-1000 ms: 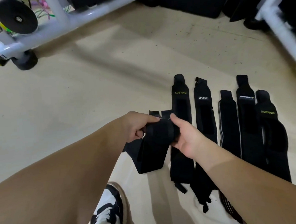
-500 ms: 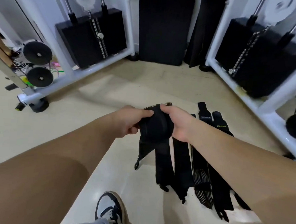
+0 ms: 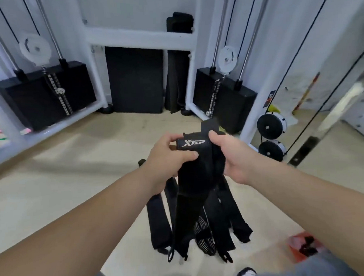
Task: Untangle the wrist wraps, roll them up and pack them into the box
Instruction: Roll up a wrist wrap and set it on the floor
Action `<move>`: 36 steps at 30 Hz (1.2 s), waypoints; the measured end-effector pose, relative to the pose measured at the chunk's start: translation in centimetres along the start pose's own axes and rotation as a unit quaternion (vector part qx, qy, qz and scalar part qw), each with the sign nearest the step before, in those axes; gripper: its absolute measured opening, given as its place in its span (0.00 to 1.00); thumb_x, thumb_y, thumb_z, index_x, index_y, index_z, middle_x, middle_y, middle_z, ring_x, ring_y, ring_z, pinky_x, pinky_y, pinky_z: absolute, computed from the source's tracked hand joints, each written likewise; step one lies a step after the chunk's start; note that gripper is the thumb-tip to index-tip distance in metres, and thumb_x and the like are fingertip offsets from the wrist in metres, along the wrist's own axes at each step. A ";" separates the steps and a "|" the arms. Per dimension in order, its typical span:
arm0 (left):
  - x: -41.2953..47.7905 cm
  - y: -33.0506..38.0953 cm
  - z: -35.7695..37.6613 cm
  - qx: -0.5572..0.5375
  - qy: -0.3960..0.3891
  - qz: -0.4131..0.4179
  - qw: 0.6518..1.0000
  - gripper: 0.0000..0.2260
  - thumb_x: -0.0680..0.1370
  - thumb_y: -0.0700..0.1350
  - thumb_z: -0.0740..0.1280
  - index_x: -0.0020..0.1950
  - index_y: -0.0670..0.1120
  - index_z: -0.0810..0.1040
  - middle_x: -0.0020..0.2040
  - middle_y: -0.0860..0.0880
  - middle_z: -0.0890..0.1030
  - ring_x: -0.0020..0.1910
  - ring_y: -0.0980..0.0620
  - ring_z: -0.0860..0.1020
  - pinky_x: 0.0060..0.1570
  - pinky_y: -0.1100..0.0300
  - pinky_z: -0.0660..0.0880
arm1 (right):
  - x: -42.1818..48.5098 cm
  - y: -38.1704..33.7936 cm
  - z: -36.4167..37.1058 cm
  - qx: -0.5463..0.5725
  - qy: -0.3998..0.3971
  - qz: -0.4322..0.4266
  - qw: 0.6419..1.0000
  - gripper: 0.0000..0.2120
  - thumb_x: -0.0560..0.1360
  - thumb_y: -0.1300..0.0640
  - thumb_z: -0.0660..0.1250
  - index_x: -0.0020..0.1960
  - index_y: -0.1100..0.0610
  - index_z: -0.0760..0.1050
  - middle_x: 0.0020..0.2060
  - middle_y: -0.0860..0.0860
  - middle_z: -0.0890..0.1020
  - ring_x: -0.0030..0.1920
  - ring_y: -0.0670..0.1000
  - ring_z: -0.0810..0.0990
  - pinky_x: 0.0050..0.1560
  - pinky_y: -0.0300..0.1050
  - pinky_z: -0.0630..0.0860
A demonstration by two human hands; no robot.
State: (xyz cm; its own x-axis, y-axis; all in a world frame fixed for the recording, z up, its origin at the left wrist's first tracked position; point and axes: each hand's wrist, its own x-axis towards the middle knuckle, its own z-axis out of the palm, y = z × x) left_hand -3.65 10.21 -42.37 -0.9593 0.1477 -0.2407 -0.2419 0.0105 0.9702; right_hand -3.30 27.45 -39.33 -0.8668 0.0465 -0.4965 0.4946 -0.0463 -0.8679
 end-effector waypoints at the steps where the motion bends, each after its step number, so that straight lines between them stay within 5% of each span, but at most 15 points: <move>1: 0.2 -0.2 0.8 -0.003 -0.006 -0.004 1.000 0.23 0.75 0.43 0.79 0.67 0.55 0.77 0.58 0.47 0.85 0.49 0.47 0.86 0.34 0.60 0.77 | -0.5 0.2 -1.0 -0.010 0.009 0.000 1.000 0.17 0.87 0.46 0.61 0.63 0.56 0.83 0.53 0.53 0.90 0.57 0.56 0.88 0.67 0.58 0.81; 6: 1.0 -1.4 3.9 -0.040 -0.009 -0.048 0.998 0.23 0.73 0.56 0.79 0.64 0.48 0.81 0.54 0.47 0.86 0.44 0.49 0.81 0.42 0.53 0.79 | -1.9 0.5 -5.1 -0.059 0.005 0.013 0.998 0.14 0.87 0.49 0.62 0.64 0.55 0.82 0.54 0.50 0.90 0.60 0.54 0.87 0.71 0.57 0.77; 11: 1.6 -1.9 4.4 -0.042 -0.057 -0.120 0.990 0.08 0.80 0.50 0.75 0.49 0.46 0.83 0.41 0.50 0.85 0.38 0.52 0.79 0.39 0.59 0.74 | 0.0 0.4 -7.1 -0.072 -0.069 0.022 0.995 0.16 0.87 0.52 0.60 0.69 0.56 0.80 0.61 0.53 0.88 0.63 0.56 0.86 0.72 0.58 0.75; 13: 2.0 -2.2 4.1 -0.015 -0.044 -0.107 0.993 0.09 0.81 0.50 0.74 0.44 0.47 0.80 0.42 0.48 0.84 0.39 0.51 0.79 0.37 0.59 0.75 | 1.0 0.4 -7.3 -0.037 -0.085 0.026 0.995 0.19 0.87 0.50 0.58 0.68 0.56 0.81 0.61 0.55 0.87 0.64 0.58 0.85 0.73 0.61 0.74; 19: 4.3 -2.7 3.7 0.029 0.064 -0.071 0.995 0.10 0.79 0.53 0.75 0.45 0.48 0.81 0.47 0.44 0.84 0.35 0.47 0.79 0.43 0.53 0.79 | 5.8 -0.1 -5.5 -0.087 -0.074 0.010 0.993 0.18 0.85 0.38 0.61 0.65 0.46 0.83 0.61 0.48 0.88 0.68 0.55 0.82 0.76 0.65 0.69; 22: 4.4 -2.9 2.9 0.041 0.080 -0.069 0.994 0.11 0.80 0.55 0.73 0.46 0.48 0.81 0.45 0.44 0.84 0.35 0.48 0.78 0.41 0.54 0.78 | 7.3 -0.4 -4.7 -0.099 -0.083 0.001 0.992 0.16 0.87 0.44 0.61 0.65 0.50 0.82 0.58 0.50 0.89 0.63 0.55 0.85 0.72 0.64 0.75; 28: 3.3 -2.1 2.3 0.047 0.087 -0.055 0.994 0.09 0.83 0.51 0.70 0.47 0.47 0.80 0.38 0.50 0.80 0.34 0.53 0.75 0.33 0.62 0.72 | 7.6 -0.5 -3.7 -0.130 -0.062 -0.008 0.990 0.14 0.88 0.49 0.60 0.62 0.54 0.82 0.55 0.53 0.89 0.59 0.56 0.87 0.66 0.62 0.80; 33: 1.0 -0.1 2.1 -0.010 0.065 -0.023 0.998 0.09 0.84 0.48 0.69 0.50 0.43 0.80 0.38 0.47 0.82 0.32 0.52 0.76 0.30 0.65 0.73 | 7.6 -1.7 -4.4 -0.045 0.070 -0.017 0.996 0.12 0.88 0.51 0.61 0.61 0.55 0.81 0.51 0.54 0.88 0.50 0.55 0.87 0.56 0.55 0.84; 36: -0.1 1.0 1.8 -0.024 0.026 0.004 0.999 0.09 0.84 0.49 0.69 0.46 0.47 0.81 0.38 0.48 0.84 0.34 0.52 0.79 0.37 0.60 0.76 | 6.4 -1.8 -4.9 -0.039 0.005 -0.031 0.999 0.14 0.88 0.50 0.60 0.61 0.55 0.82 0.54 0.53 0.89 0.53 0.55 0.89 0.60 0.57 0.83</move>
State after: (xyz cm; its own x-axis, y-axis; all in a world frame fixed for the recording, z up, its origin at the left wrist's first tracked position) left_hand -3.51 12.01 -41.35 -0.9672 0.0951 -0.2357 -0.2401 -0.0374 0.9700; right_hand -9.40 32.75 -40.97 -0.8952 0.0562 -0.4420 0.4442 0.0340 -0.8953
